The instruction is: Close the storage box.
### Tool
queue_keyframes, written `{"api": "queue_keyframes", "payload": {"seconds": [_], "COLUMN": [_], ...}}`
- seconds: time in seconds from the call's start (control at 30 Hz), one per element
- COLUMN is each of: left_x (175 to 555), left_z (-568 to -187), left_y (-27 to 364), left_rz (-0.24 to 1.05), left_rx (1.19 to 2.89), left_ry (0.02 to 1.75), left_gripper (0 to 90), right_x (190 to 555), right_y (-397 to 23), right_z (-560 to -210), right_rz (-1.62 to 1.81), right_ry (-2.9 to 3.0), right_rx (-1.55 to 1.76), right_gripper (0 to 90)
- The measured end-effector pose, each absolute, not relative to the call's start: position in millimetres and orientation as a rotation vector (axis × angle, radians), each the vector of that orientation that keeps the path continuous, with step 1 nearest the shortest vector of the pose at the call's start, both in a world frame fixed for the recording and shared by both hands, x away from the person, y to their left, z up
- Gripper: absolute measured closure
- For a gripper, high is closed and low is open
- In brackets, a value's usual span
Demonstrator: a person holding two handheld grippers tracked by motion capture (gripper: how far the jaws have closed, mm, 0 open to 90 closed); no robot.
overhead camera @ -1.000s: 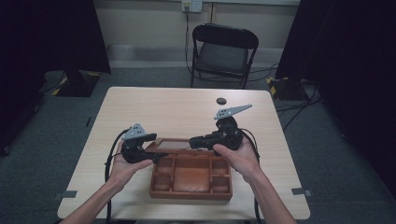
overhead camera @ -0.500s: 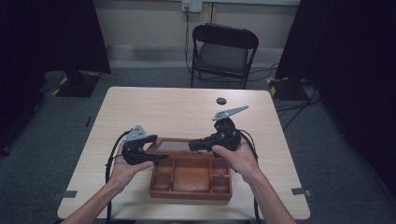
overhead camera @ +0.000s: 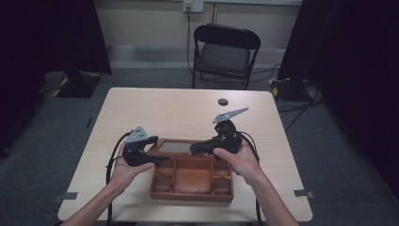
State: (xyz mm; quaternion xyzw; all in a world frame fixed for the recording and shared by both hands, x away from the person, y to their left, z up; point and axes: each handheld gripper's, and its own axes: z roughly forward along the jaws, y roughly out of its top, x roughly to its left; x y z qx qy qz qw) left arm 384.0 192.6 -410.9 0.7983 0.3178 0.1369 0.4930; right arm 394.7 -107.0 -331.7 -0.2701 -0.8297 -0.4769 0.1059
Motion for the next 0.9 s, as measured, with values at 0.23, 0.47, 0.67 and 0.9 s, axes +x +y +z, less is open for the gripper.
{"api": "queue_keyframes", "payload": {"seconds": [0.23,0.47,0.67,0.9], "left_x": [383.7,385.6,385.5,388.7], "left_z": [-411.1,-415.2,-420.7,-432.7], "left_y": [192.6,205.4,214.8,232.3], "left_rz": [0.34,0.316,0.302,0.279], "left_rx": [1.945,1.952,1.999,2.044], "left_ry": [0.765,0.817,0.814,0.867], "left_gripper": [15.8,17.0,17.3,18.6], "right_x": [394.0,392.6,391.6,388.7], "right_y": [-106.3,-105.3,-104.8,-103.0], "right_z": [-331.1,-330.6,-332.1,-334.2], "right_rz": [-1.393,-1.381,-1.367,-1.344], "right_ry": [-2.447,-2.466,-2.473,-2.49], "right_rx": [-0.804,-0.801,-0.784,-0.768], "right_gripper": [81.7,81.7,81.8,81.8]}}
